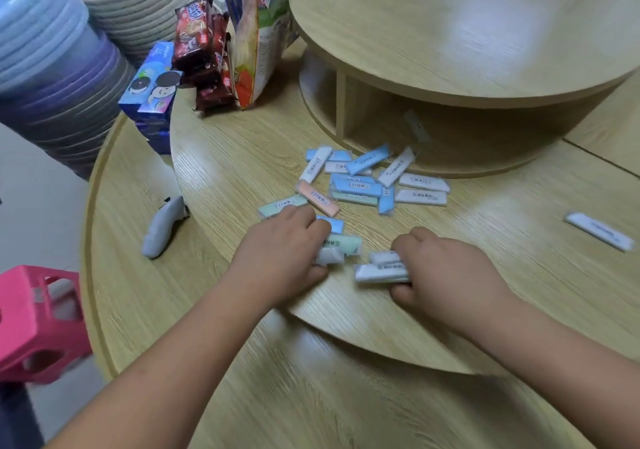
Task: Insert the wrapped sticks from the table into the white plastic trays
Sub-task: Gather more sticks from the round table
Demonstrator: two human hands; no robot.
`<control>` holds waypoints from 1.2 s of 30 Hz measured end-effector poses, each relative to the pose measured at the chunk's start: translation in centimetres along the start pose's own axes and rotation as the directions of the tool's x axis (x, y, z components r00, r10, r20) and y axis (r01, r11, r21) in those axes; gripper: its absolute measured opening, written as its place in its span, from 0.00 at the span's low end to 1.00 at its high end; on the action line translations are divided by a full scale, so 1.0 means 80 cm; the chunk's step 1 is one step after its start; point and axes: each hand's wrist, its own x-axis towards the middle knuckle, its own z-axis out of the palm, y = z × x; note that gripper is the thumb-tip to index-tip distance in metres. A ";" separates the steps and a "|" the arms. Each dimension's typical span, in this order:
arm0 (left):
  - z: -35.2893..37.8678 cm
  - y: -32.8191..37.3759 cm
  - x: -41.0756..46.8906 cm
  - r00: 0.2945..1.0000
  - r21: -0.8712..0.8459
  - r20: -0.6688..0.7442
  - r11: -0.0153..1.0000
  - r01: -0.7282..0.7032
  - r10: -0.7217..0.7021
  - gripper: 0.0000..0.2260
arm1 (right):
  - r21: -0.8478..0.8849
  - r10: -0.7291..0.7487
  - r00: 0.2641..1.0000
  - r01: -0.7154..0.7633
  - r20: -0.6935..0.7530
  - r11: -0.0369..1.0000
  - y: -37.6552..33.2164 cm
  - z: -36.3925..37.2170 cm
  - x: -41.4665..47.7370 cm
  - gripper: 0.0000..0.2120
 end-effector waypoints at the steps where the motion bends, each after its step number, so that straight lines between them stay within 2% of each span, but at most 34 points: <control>1: -0.001 0.002 0.002 1.000 0.004 0.000 1.000 0.014 -0.014 0.19 | -0.004 -0.012 1.000 0.012 -0.001 1.000 0.001 0.001 0.000 0.16; 4: 0.002 0.006 0.009 0.998 -0.033 0.007 0.998 0.058 -0.058 0.20 | 0.028 -0.031 0.999 0.031 -0.018 0.999 0.006 0.001 0.003 0.16; 9: 0.005 0.009 0.017 0.990 -0.131 0.030 0.982 0.138 -0.135 0.24 | 0.181 0.008 0.999 -0.002 -0.034 0.984 0.029 -0.003 0.015 0.10; 15: 0.005 0.011 0.028 0.983 -0.192 0.023 0.964 0.184 -0.183 0.23 | 0.308 0.054 0.997 -0.037 -0.049 0.951 0.051 -0.005 0.028 0.11; 18: 0.005 0.015 0.031 0.983 -0.165 -0.007 0.970 0.178 -0.181 0.27 | 0.357 0.074 0.996 -0.051 -0.051 0.933 0.060 -0.009 0.030 0.10; 21: 0.002 0.017 0.032 0.984 -0.127 -0.021 0.976 0.175 -0.179 0.24 | 0.446 0.101 0.994 -0.077 -0.029 0.892 0.067 -0.015 0.027 0.10; 23: 0.000 0.019 0.035 0.987 -0.064 -0.023 0.986 0.156 -0.158 0.20 | 0.521 0.125 0.992 -0.101 -0.010 0.847 0.070 -0.019 0.023 0.10; 26: -0.001 0.029 0.042 0.985 0.011 -0.021 0.985 0.174 -0.174 0.19 | 0.640 0.180 0.983 -0.157 0.030 0.752 0.076 -0.019 0.018 0.09; 30: -0.003 0.044 0.043 0.962 0.017 0.004 0.962 0.273 -0.273 0.20 | 0.768 0.230 0.968 -0.224 0.103 0.600 0.084 -0.013 0.004 0.09; 36: -0.018 0.071 0.036 0.934 0.001 0.085 0.937 0.348 -0.347 0.18 | 0.877 0.346 0.917 -0.324 0.199 0.355 0.089 -0.009 -0.039 0.11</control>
